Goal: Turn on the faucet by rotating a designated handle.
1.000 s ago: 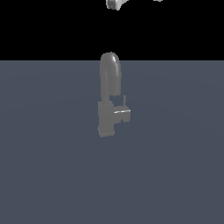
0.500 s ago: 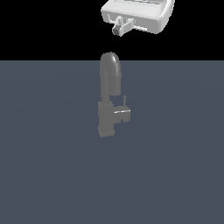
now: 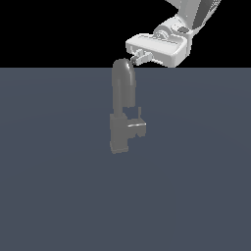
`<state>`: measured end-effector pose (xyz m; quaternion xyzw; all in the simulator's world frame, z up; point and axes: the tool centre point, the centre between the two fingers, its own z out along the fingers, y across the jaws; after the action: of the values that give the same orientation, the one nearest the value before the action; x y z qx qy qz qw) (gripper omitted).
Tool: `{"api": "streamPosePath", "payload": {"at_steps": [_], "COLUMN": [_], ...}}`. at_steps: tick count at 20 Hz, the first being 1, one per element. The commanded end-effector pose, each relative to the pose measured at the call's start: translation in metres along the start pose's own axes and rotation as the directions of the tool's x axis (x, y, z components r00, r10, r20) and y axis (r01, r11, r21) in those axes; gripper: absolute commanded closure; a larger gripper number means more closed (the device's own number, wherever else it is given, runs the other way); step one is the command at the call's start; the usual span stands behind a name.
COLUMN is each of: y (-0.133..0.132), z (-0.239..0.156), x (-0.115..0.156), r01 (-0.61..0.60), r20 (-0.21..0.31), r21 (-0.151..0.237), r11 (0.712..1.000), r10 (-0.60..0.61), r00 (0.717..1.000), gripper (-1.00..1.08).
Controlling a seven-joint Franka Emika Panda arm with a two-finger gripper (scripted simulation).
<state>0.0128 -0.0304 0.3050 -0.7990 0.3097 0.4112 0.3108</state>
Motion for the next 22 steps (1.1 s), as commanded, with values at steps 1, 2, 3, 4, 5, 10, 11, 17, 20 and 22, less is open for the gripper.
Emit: {"api": "streamPosePath", "payload": {"at_steps": [1, 2, 3, 4, 5, 10, 11, 17, 20, 22], "y": [0.000, 0.000, 0.000, 0.001, 0.001, 0.005, 0.006, 0.012, 0.014, 0.016], "z": [0.002, 0.003, 0.004, 0.005, 0.007, 0.017, 0.020, 0.036, 0.044, 0.048], "x": [0.019, 0.026, 0.034, 0.042, 0.050, 0.089, 0.096, 0.132, 0.145, 0.151], "r01": [-0.039, -0.056, -0.073, -0.091, -0.110, -0.208, -0.227, -0.328, -0.365, -0.384], "r20": [0.051, 0.072, 0.093, 0.115, 0.138, 0.254, 0.276, 0.389, 0.429, 0.449], "r21": [0.040, 0.056, 0.071, 0.087, 0.103, 0.174, 0.185, 0.239, 0.254, 0.262], "r11": [0.998, 0.997, 0.995, 0.992, 0.989, 0.963, 0.956, 0.914, 0.895, 0.886], "r10": [0.037, 0.052, 0.066, 0.081, 0.095, 0.160, 0.171, 0.220, 0.234, 0.240], "r00": [0.998, 0.996, 0.993, 0.990, 0.986, 0.954, 0.946, 0.895, 0.872, 0.861], "gripper": [1.08, 1.08, 1.08, 1.08, 1.08, 1.08, 1.08, 1.08, 1.08, 1.08]}}
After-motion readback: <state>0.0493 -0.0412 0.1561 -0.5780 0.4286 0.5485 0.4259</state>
